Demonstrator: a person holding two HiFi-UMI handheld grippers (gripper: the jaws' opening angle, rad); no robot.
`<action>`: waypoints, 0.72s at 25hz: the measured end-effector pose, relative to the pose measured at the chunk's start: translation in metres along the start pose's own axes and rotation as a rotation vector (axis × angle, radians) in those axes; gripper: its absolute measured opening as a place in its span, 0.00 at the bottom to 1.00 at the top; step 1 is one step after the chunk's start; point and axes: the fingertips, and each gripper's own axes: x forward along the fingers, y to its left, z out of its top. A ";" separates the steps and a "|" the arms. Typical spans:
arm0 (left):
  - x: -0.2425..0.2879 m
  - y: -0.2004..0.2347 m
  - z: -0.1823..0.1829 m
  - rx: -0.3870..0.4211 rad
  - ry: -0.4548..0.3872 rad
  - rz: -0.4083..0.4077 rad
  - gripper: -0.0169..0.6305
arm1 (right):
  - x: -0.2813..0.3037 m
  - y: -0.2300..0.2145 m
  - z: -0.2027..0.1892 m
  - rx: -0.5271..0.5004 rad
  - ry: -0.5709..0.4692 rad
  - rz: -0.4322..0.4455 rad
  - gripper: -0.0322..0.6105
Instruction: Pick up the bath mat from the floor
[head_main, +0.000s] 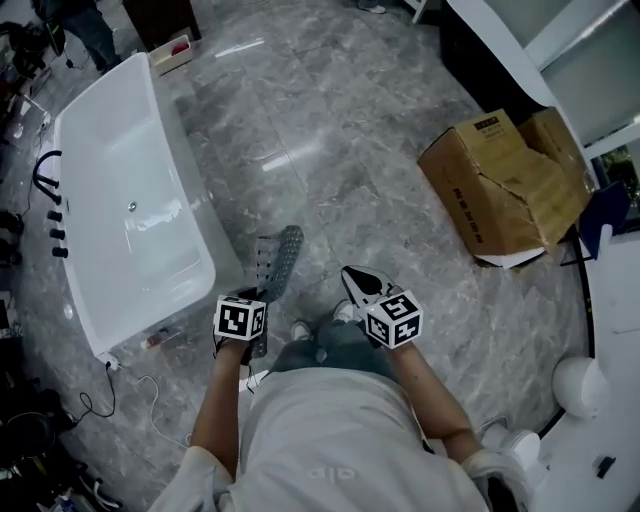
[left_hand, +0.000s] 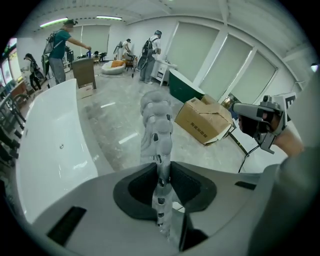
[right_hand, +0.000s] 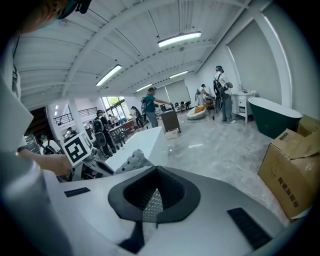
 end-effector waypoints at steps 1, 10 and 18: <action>-0.008 -0.003 0.006 0.004 -0.015 0.005 0.17 | -0.003 0.003 0.006 -0.007 -0.008 0.006 0.09; -0.075 -0.024 0.048 0.005 -0.151 0.042 0.17 | -0.025 0.029 0.067 -0.078 -0.077 0.086 0.09; -0.131 -0.042 0.087 0.048 -0.335 0.117 0.16 | -0.048 0.050 0.117 -0.147 -0.149 0.163 0.09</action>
